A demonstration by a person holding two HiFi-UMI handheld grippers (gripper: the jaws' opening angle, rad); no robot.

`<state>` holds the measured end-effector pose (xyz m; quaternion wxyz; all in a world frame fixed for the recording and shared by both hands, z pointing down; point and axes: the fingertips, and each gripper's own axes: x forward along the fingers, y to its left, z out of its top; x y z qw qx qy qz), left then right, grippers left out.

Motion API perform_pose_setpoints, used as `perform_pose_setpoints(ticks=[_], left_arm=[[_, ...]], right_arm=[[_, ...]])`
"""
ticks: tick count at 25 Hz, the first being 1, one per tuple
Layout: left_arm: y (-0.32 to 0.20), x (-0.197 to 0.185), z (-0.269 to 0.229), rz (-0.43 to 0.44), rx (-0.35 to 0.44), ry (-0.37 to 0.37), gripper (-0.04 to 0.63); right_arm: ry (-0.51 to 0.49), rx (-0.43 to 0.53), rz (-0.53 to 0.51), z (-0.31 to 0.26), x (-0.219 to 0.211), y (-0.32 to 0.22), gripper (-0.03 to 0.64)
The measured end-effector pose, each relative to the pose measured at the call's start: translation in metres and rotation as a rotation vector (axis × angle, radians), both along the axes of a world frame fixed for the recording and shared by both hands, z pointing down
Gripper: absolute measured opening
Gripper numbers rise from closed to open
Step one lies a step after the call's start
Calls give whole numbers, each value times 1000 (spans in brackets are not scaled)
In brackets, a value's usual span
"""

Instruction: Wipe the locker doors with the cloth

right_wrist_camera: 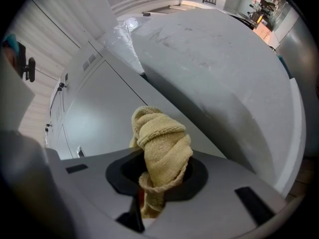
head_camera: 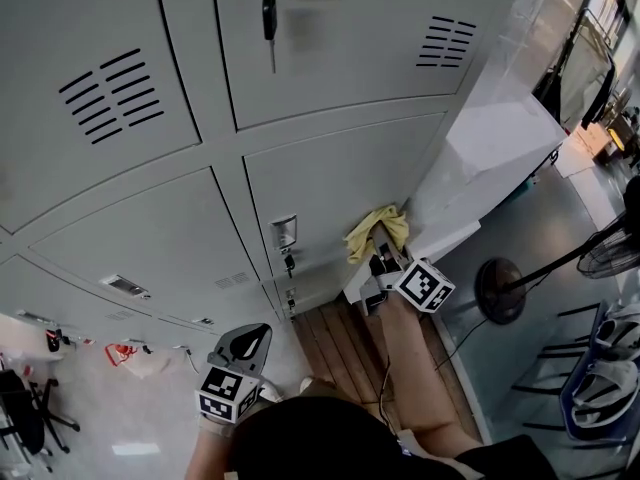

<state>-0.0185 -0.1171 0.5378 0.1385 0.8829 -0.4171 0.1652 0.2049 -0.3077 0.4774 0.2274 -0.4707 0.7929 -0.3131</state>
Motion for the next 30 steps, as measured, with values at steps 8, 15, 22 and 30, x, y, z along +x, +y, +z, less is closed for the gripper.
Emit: perform_pose_setpoints(ticks=[8,15,22,30], left_arm=[[8,-17,0,-10,-2,1,9],[18,-35,3,-21,-11,2,9],[26,-52,2,-47,1,15,9],[39,-67,4,-71,-8,13,9]], right_arm=[[7,-35,-46,17,-37,13,81],[7,-62,-113,28,-80,28,81],[25,-59,-195,32,-122,41,81],[10,-60,-274,33,-163,56,81]])
